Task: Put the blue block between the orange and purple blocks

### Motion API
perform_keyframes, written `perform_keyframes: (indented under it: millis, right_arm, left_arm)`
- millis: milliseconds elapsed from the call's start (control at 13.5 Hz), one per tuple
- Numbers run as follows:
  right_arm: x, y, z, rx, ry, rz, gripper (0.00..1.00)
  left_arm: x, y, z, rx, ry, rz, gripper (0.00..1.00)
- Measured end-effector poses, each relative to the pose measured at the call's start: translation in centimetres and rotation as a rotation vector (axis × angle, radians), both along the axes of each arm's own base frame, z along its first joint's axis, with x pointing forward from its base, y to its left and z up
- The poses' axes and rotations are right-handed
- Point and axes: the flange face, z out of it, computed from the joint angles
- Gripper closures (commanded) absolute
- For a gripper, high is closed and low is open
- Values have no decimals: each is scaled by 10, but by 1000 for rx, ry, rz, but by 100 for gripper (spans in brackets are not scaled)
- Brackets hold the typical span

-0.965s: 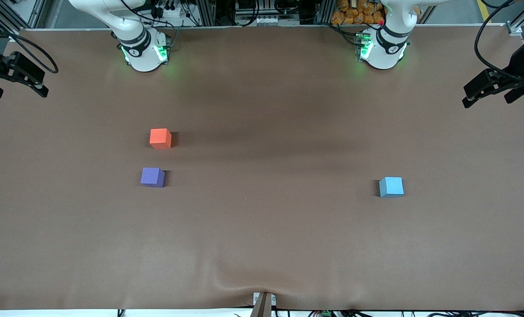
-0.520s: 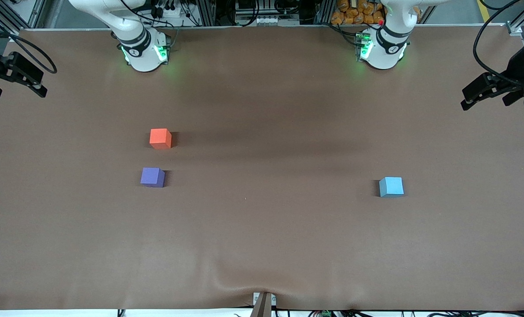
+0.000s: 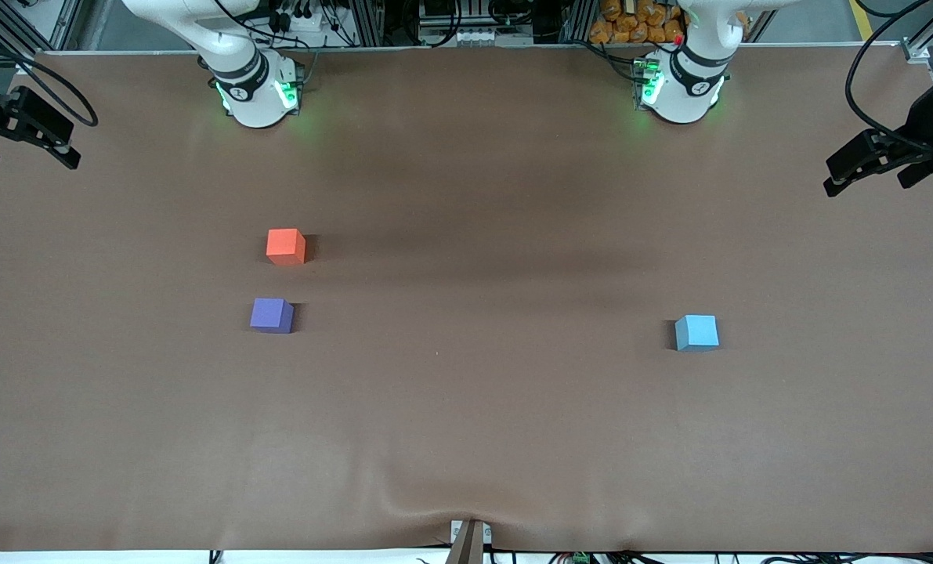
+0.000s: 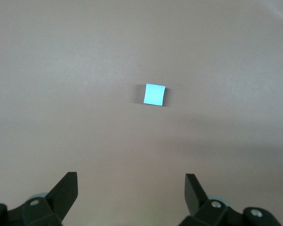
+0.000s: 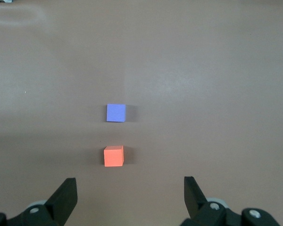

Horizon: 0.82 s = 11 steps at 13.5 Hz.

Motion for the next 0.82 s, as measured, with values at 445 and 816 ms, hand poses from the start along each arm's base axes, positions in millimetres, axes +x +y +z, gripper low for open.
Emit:
perform_keyframes:
  millis: [445, 816]
  right_arm:
    - [0, -4, 0, 0, 0, -8, 0]
    - [0, -5, 0, 0, 0, -10, 0]
  left_arm:
    - [1, 0, 14, -3, -39, -1, 0]
    - [7, 0, 14, -6, -42, -1, 0]
